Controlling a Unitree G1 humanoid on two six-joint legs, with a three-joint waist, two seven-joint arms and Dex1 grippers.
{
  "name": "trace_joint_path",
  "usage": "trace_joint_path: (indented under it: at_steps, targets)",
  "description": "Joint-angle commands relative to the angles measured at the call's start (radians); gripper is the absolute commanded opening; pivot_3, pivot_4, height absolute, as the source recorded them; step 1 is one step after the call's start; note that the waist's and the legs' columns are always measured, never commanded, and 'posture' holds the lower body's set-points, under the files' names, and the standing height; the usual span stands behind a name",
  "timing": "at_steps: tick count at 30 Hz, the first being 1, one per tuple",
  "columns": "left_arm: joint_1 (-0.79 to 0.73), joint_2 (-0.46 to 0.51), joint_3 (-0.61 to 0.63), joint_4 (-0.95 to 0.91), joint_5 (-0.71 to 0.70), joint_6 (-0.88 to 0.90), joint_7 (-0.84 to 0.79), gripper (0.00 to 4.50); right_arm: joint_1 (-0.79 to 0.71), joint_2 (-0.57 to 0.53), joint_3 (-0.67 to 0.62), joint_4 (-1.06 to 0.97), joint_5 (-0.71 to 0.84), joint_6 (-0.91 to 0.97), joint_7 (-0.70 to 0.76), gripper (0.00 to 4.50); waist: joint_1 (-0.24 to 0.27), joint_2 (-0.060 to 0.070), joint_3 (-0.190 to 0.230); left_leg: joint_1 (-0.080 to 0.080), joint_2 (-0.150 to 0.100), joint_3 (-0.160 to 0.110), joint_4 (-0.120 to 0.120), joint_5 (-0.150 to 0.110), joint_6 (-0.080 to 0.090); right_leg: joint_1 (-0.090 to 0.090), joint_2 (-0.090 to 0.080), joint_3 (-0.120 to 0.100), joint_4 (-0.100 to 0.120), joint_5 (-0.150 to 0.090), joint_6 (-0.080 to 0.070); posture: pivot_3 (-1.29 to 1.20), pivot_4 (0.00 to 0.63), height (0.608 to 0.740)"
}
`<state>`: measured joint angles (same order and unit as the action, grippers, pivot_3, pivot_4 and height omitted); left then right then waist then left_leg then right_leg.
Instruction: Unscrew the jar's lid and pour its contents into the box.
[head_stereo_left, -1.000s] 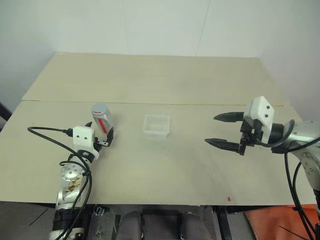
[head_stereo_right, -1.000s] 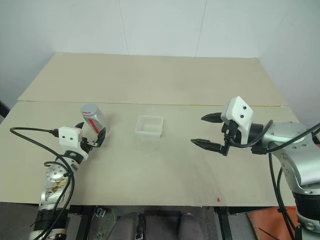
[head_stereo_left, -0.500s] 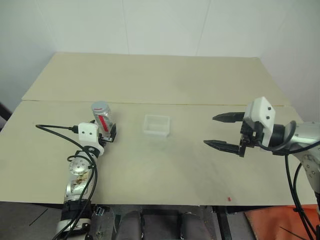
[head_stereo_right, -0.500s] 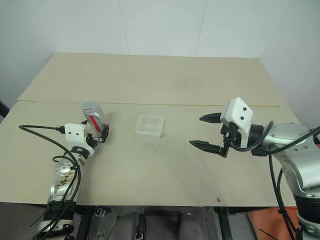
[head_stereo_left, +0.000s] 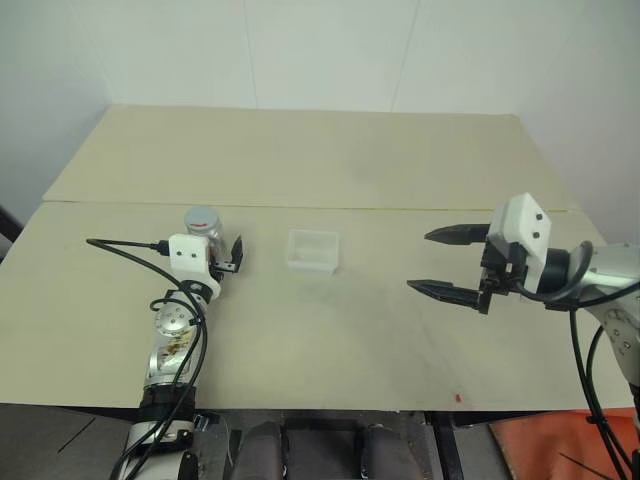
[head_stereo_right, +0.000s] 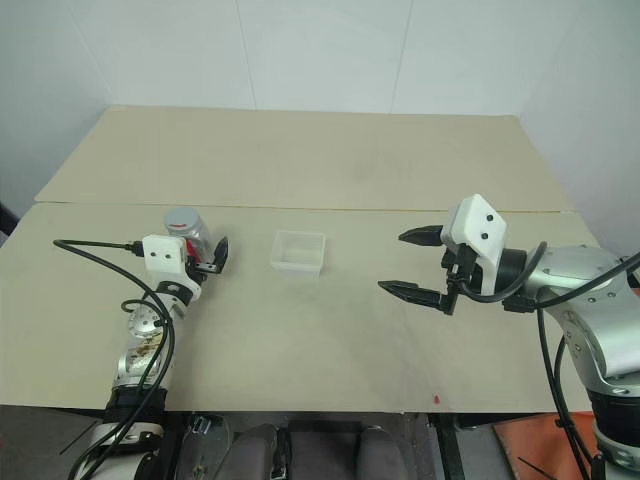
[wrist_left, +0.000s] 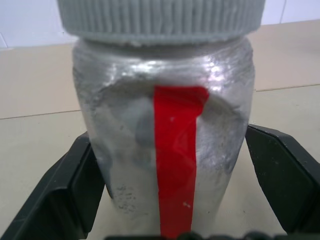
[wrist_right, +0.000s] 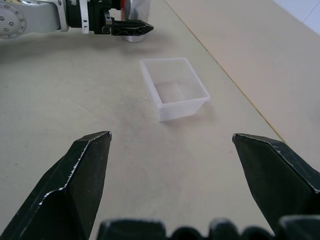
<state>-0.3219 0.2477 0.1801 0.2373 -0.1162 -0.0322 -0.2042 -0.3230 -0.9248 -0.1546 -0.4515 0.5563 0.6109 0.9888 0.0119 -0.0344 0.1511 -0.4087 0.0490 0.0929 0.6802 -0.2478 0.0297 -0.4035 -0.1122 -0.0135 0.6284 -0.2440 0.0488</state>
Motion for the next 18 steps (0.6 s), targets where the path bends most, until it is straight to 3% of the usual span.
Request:
trace_joint_path:
  at_steps: [1, 4, 10, 15, 18]
  targets:
    - [-0.018, 0.000, -0.001, -0.021, -0.007, 0.038, 0.010, 3.83, -0.009, -0.012, -0.033, -0.028, 0.015, -0.016, 0.001, 4.50, 0.000, 0.000, 0.000, 0.000, 0.000, 0.000, 0.000, 0.000, 0.000, 0.000, 0.000, 0.000, 0.000, 0.000, 0.000, 0.00, 0.150, 0.740]
    - [-0.018, -0.003, 0.001, -0.029, -0.018, 0.066, 0.012, 2.88, -0.009, -0.015, -0.034, -0.034, 0.019, -0.014, 0.002, 4.50, 0.004, 0.000, 0.000, 0.000, 0.000, 0.000, 0.000, 0.000, 0.000, 0.000, 0.000, 0.000, 0.000, 0.000, 0.000, 0.00, 0.150, 0.740]
    - [-0.027, 0.027, -0.035, -0.079, -0.041, 0.118, -0.088, 2.84, -0.047, 0.020, 0.010, -0.062, 0.043, 0.004, -0.019, 4.50, 0.001, 0.000, 0.000, 0.000, 0.000, 0.000, 0.000, 0.000, 0.000, 0.000, 0.000, 0.000, 0.000, 0.000, 0.000, 0.00, 0.150, 0.740]
    - [-0.101, 0.141, -0.061, -0.127, -0.142, 0.191, -0.340, 2.84, -0.151, 0.101, 0.066, -0.055, 0.070, 0.041, -0.070, 4.50, -0.001, 0.000, 0.000, -0.001, 0.000, -0.001, 0.000, 0.001, -0.001, -0.001, 0.001, -0.001, 0.001, 0.000, 0.000, 0.00, 0.150, 0.740]
    - [-0.172, 0.271, -0.078, -0.150, -0.252, 0.284, -0.601, 2.84, -0.258, 0.191, 0.105, -0.012, 0.080, 0.084, -0.144, 4.50, -0.006, 0.000, 0.000, -0.002, 0.000, -0.001, 0.000, 0.001, -0.002, -0.002, 0.001, -0.001, 0.000, 0.000, 0.000, 0.00, 0.150, 0.740]
